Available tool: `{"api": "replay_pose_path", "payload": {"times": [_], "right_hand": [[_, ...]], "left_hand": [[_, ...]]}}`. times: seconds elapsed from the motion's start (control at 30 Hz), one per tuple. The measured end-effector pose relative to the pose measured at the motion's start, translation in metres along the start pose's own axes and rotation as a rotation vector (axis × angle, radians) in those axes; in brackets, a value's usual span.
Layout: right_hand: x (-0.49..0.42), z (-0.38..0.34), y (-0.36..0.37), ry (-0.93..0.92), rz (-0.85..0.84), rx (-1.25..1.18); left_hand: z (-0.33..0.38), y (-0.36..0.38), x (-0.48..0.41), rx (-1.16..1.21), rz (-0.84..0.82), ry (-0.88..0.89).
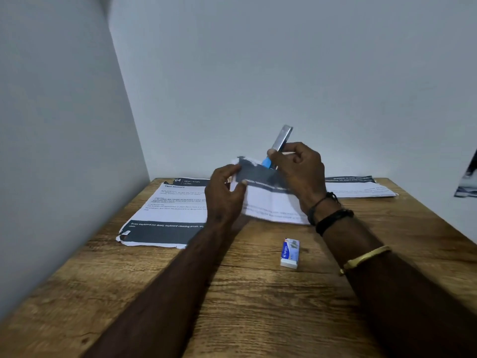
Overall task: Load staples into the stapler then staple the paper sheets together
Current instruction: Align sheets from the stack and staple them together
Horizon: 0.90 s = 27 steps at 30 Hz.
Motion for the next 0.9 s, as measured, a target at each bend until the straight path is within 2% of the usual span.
{"api": "replay_pose_path", "payload": {"times": [0.13,0.3,0.43,0.63,0.7,0.8,0.83,0.9], "right_hand": [[0.008,0.003,0.000,0.126,-0.190,0.424],[0.023,0.009,0.013,0.311,-0.490,0.774],[0.033,0.012,0.018,0.344,-0.551,0.902],[0.036,0.012,0.021,0.318,-0.547,0.972],[0.035,0.011,0.019,0.312,-0.505,0.962],[0.028,0.011,0.009,0.246,-0.244,0.768],[0.025,0.012,0.005,0.246,-0.171,0.637],[0.021,0.013,0.001,0.326,-0.137,0.231]], "left_hand": [[-0.005,-0.005,-0.004,0.010,-0.020,-0.131],[-0.009,-0.006,-0.005,0.021,-0.016,-0.235],[-0.010,-0.007,-0.005,-0.003,0.003,-0.265],[-0.008,-0.008,-0.006,0.018,-0.009,-0.246],[-0.006,-0.008,-0.005,0.072,0.004,-0.235],[-0.002,-0.006,-0.006,0.189,0.043,-0.283],[-0.001,-0.005,-0.007,0.242,0.050,-0.308],[0.001,-0.001,-0.008,0.357,0.043,-0.356]]}}
Point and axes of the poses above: each hand's wrist, its own x-axis away from the middle knuckle, its own y-axis out of the palm, z = x × y, the point moved 1 cm from there along -x, towards the middle knuckle, and after that the axes turned 10 degrees about -z, right-handed, at the moved point
